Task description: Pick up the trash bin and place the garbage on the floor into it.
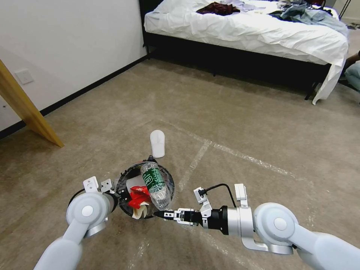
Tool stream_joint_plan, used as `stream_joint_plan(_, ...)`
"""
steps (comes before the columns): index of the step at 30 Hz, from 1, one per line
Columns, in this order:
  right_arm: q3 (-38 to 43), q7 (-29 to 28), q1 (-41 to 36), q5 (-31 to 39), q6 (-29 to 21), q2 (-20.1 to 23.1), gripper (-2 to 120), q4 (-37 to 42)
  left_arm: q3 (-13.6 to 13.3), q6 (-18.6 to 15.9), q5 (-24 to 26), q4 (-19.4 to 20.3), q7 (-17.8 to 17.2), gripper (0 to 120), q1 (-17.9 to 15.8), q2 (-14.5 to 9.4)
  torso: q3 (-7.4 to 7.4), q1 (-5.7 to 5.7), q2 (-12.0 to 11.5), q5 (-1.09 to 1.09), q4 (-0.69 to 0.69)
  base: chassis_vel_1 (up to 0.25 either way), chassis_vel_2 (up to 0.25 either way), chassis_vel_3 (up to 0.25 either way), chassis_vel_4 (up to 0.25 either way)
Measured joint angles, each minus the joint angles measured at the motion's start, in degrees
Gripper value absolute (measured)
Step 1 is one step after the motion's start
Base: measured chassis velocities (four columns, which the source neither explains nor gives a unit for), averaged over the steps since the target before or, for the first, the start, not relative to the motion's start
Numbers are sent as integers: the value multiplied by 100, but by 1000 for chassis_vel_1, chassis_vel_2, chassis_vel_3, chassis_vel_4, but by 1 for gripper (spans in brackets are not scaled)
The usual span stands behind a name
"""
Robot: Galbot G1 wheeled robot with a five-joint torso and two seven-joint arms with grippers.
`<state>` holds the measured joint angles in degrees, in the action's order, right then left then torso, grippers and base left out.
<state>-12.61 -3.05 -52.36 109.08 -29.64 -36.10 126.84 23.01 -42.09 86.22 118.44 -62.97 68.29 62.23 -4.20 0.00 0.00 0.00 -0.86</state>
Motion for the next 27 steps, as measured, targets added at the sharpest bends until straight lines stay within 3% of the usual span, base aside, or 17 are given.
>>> stream_joint_plan(17, -159, 13, 95, -106, -15, -233, 28, -274, -24, -5, -62, -48, 94, 0, 32, -51, 0, 0, 0, 0, 0, 0, 0, 0, 0)
stream_joint_plan(27, -447, -383, 352, 271, 51, -528, 28, -403, -27, -6, -165, 9, 155, 0, 9, -81, 0, 0, 0, 0, 0, 0, 0, 0, 0)
